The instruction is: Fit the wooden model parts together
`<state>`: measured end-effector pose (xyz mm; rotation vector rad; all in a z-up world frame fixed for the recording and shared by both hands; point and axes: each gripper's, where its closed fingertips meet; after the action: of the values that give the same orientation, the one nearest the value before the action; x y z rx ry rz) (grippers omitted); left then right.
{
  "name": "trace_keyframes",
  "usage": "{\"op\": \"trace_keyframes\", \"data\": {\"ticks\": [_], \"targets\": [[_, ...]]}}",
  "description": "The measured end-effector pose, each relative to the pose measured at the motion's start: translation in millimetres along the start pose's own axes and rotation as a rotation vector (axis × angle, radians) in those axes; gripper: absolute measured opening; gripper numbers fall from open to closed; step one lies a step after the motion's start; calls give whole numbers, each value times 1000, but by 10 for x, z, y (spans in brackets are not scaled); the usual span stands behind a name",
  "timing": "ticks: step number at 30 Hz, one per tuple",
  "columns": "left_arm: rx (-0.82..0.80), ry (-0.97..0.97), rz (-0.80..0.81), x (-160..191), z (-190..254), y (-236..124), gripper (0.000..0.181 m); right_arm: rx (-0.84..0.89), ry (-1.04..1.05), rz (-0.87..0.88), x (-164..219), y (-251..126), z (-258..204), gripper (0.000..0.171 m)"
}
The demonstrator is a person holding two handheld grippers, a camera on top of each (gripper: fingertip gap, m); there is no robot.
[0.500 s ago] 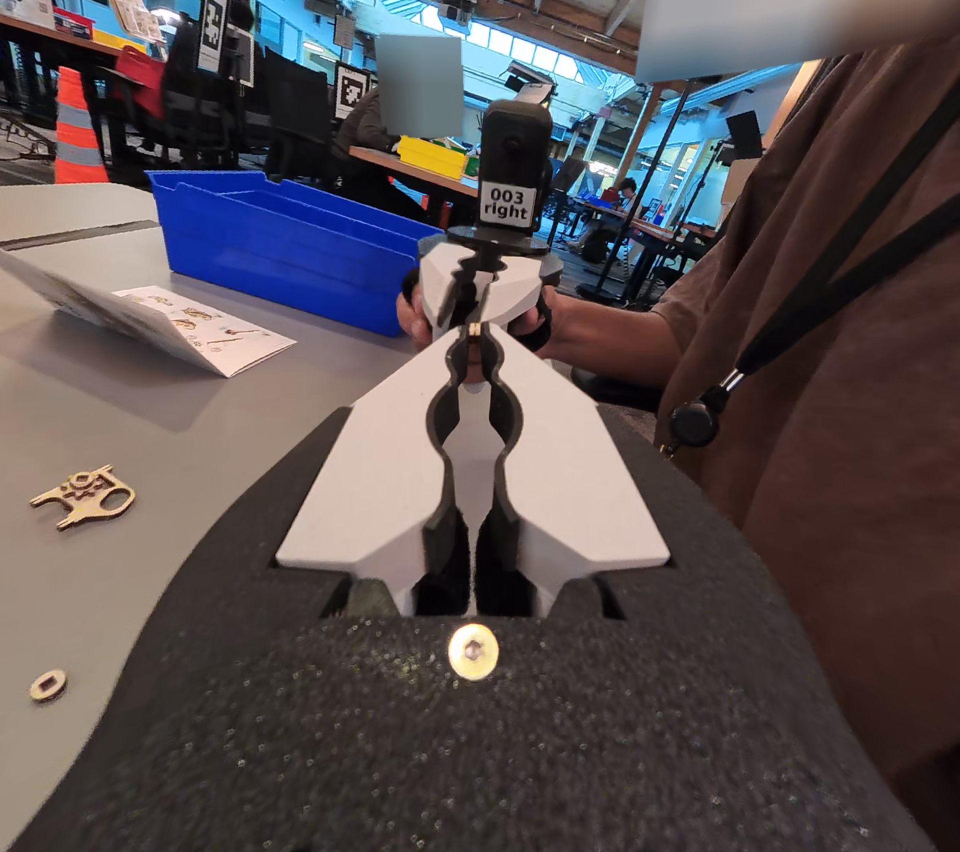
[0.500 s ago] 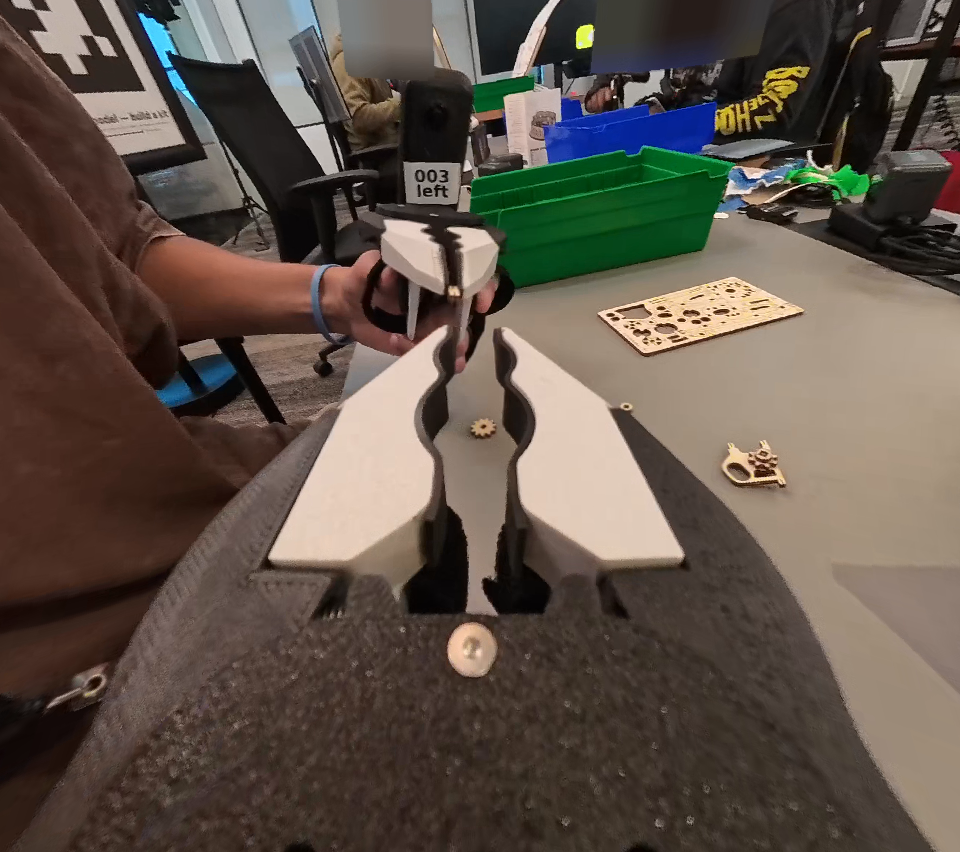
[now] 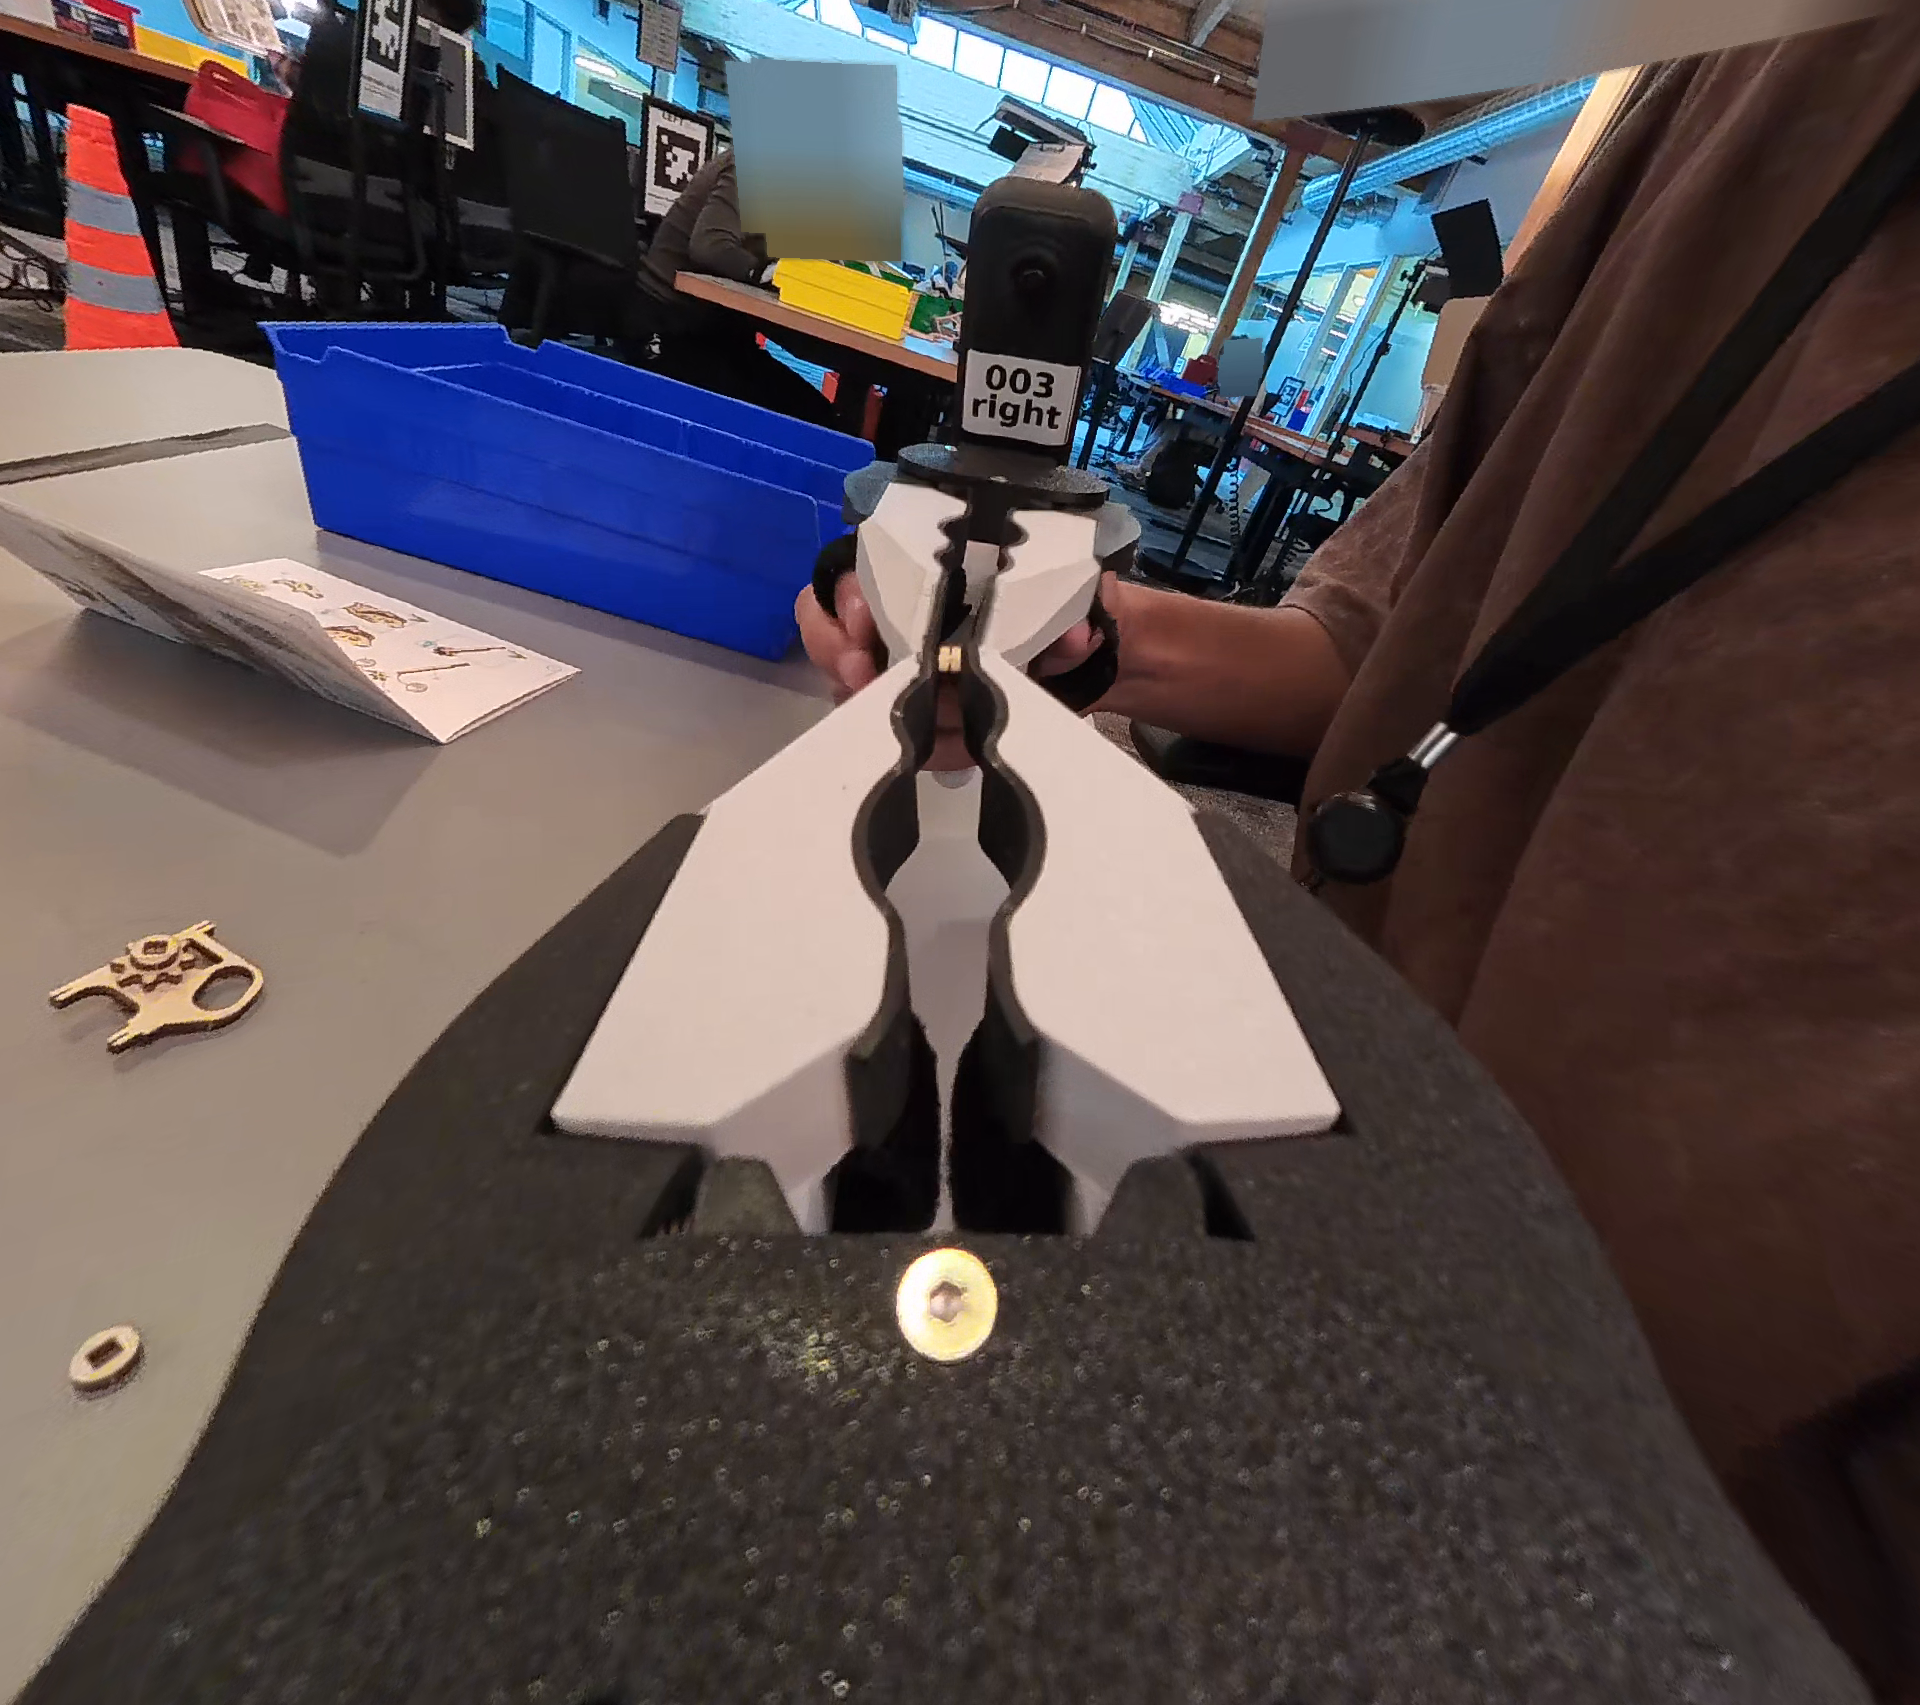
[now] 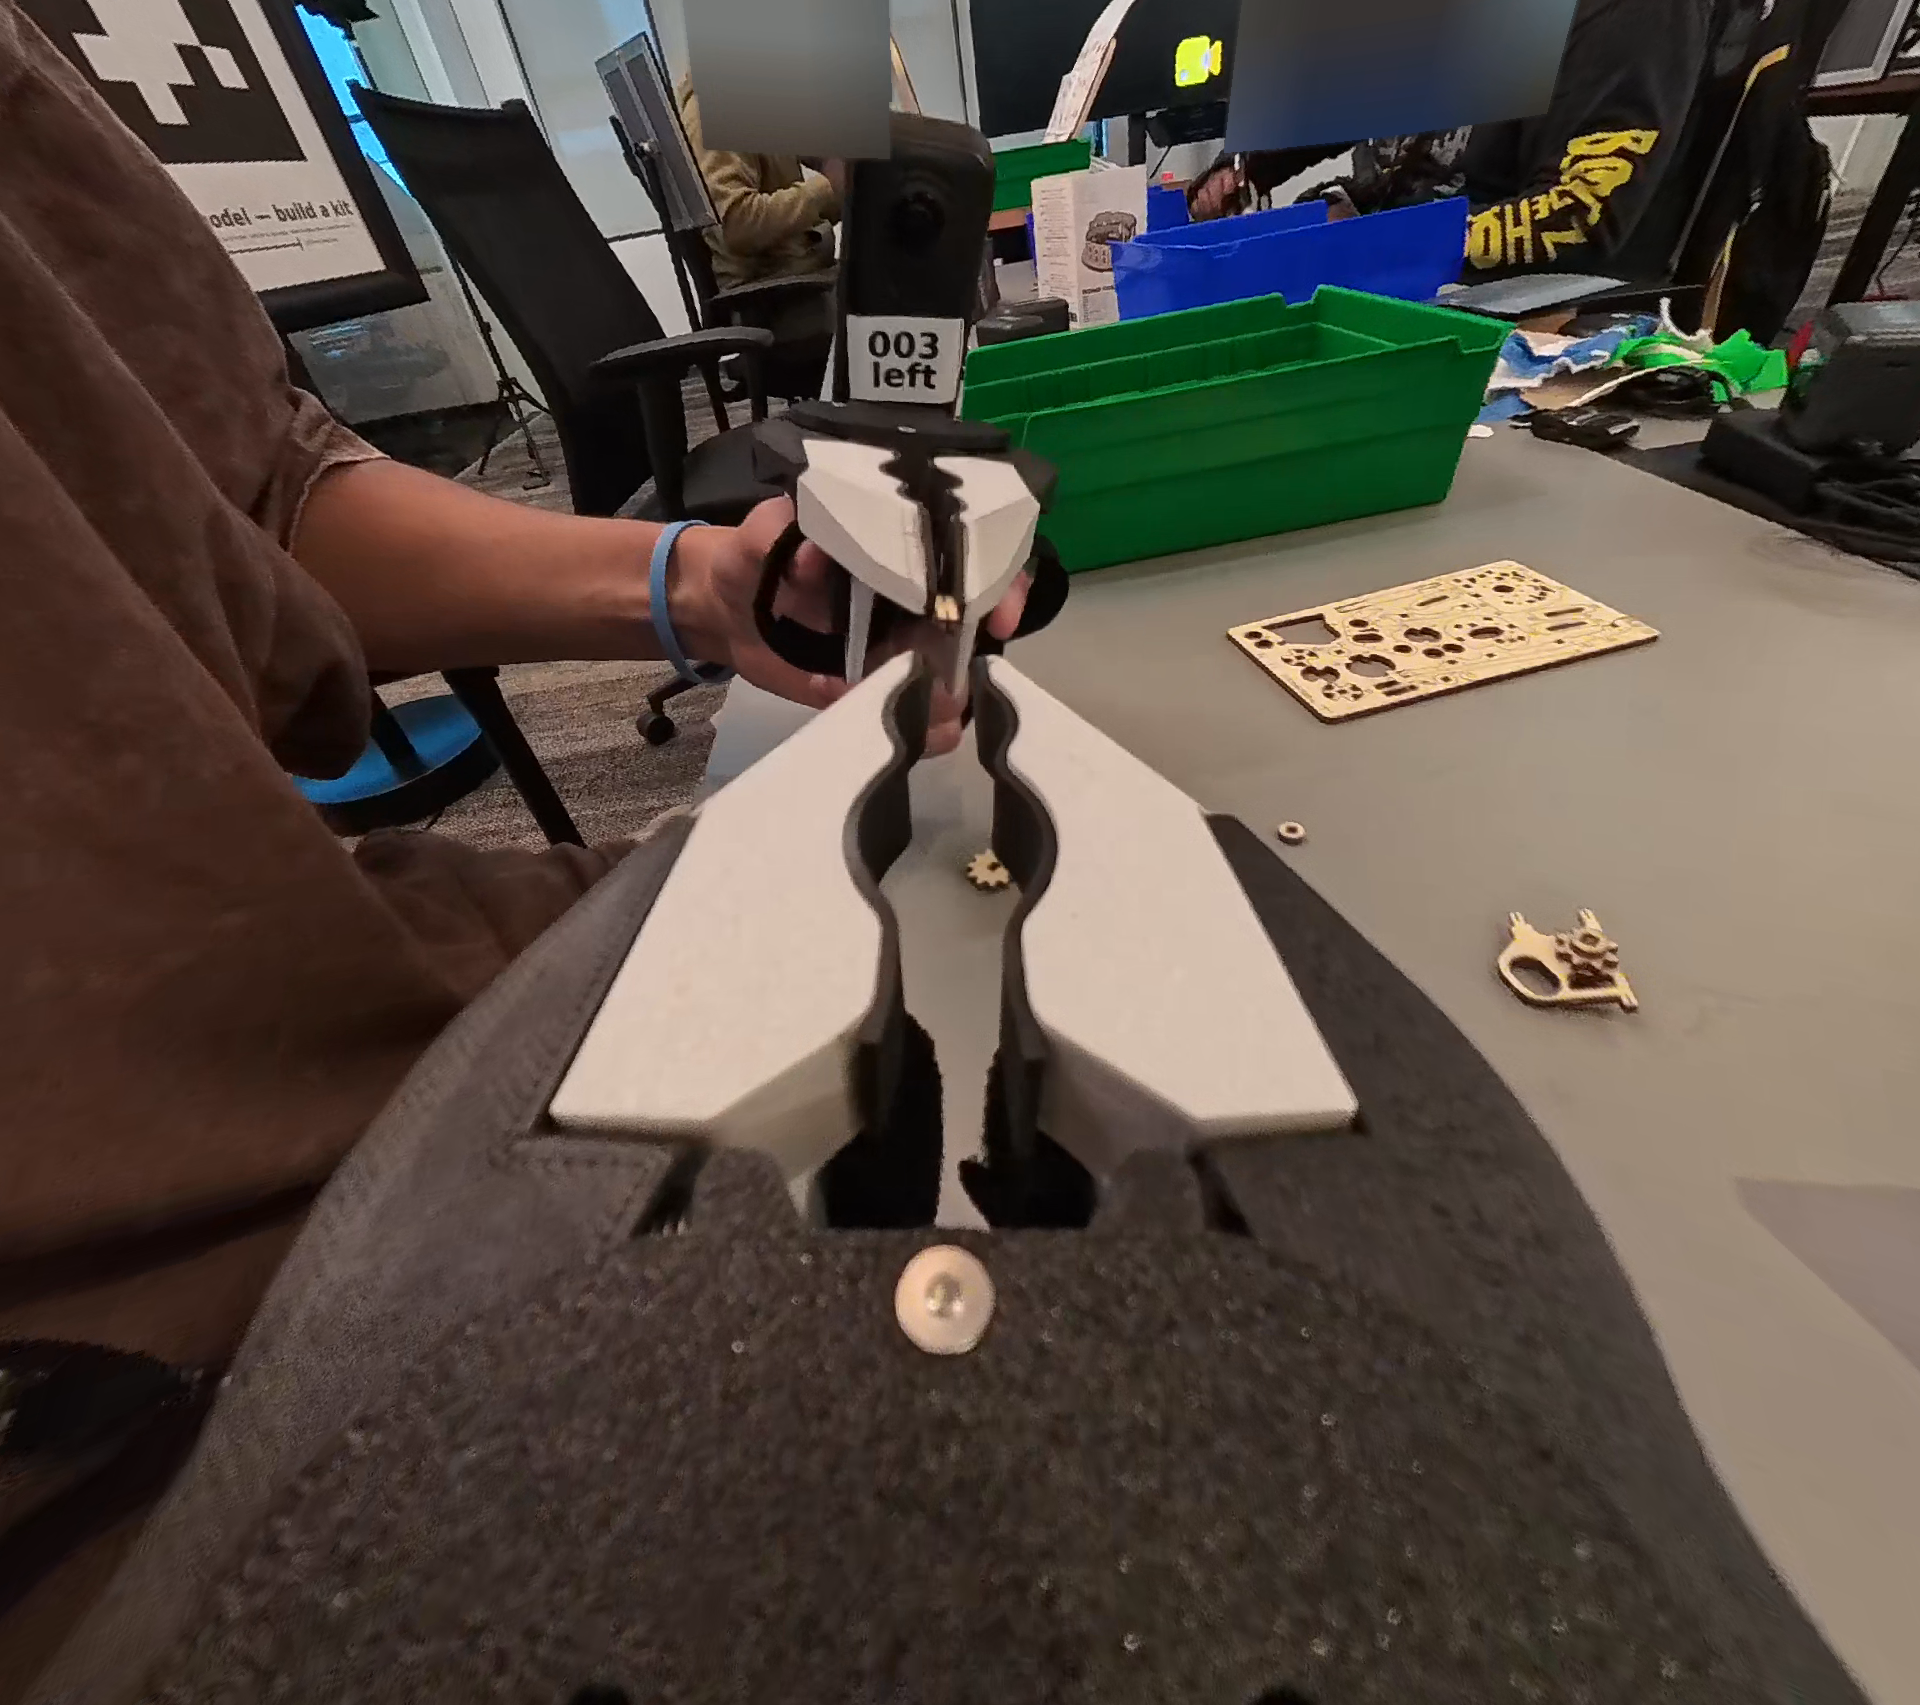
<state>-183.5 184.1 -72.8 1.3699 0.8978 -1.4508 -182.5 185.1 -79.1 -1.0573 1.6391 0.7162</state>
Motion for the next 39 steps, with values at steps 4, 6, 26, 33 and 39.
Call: {"op": "trace_keyframes", "data": {"ticks": [4,6,26,33,39], "targets": [[11,7,-13,21,38,-11,2,-21,12,1,4,41,-49,7],[20,5,-14,24,57,-9,2,-22,2,-19,41,58,-56,7],[41,8,-37,64,98,6,2,-22,-1,-22,46,64,-78,4],[43,10,-54,94,105,4,2,-26,4,-24,53,63,-77,5],[-79,-81,-143,186,-158,-104,2,324,-129,-399,657,-193,784,15]]}}
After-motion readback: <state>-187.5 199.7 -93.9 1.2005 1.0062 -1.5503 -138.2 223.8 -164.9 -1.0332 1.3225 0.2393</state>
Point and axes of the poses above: each gripper's, where its closed fingertips meet, y out along the fingers, x out of its underside, z = x × y across the jaws, and after that the axes turned 10 degrees about y, right-handed
